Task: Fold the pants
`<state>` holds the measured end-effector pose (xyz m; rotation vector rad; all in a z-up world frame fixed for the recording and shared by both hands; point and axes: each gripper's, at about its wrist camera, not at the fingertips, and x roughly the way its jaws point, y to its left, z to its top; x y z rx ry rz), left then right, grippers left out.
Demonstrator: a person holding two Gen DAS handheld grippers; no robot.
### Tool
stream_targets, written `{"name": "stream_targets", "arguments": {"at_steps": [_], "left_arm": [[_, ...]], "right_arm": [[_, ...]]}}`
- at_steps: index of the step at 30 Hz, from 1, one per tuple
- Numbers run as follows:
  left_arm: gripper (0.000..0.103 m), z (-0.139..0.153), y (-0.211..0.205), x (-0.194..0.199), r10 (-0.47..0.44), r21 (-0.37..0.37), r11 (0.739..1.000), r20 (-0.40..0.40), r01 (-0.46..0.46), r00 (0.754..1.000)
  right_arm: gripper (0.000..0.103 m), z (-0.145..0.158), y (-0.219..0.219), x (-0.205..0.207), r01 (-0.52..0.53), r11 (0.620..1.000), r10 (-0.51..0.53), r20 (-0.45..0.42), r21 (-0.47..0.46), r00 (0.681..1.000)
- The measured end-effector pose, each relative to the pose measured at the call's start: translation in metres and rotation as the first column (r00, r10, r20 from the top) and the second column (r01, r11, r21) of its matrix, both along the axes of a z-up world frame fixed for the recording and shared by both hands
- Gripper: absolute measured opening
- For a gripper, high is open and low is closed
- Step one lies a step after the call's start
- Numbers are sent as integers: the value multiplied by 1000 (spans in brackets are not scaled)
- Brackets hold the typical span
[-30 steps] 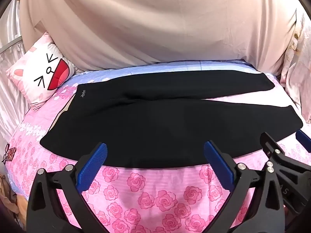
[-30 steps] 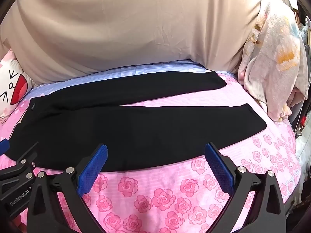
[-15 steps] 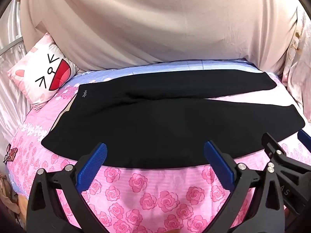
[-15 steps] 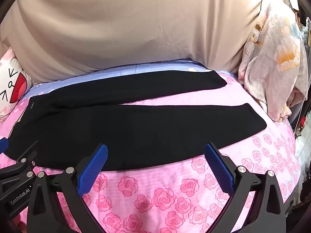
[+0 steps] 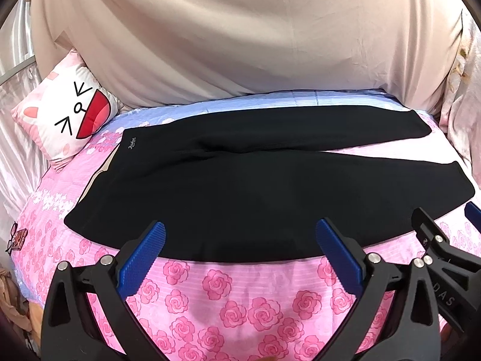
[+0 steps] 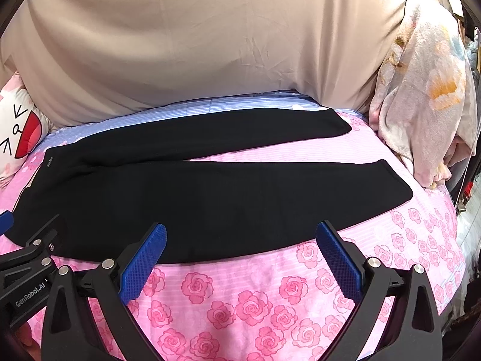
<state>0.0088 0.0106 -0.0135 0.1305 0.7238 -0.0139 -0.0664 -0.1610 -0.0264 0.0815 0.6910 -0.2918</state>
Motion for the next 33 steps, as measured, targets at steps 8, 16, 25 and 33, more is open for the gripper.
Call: {"name": "stream_targets", "arguments": {"at_steps": [8,16,25,33], "left_arm": [[98,1,-8,2,-18,12,1000,6,18,1000],[98,5,-7,-2,3,-10,1000,69,-2,998],[98,1,-7,-1,-17,-21,1000,63,18,998],[98,-7,-11,9,-7,0,1000,-11,7,1000]], "right_arm": [[98,0,-1,1,1,1000,-1,-4,-2,1000],[98,-1,-2,2,0,1000,0,-6,-3,1000],[98,-3,-2,3,-1,1000,1,-8,-3,1000],[98,-9,-4,5,1,1000,-1,-20,-3,1000]]}}
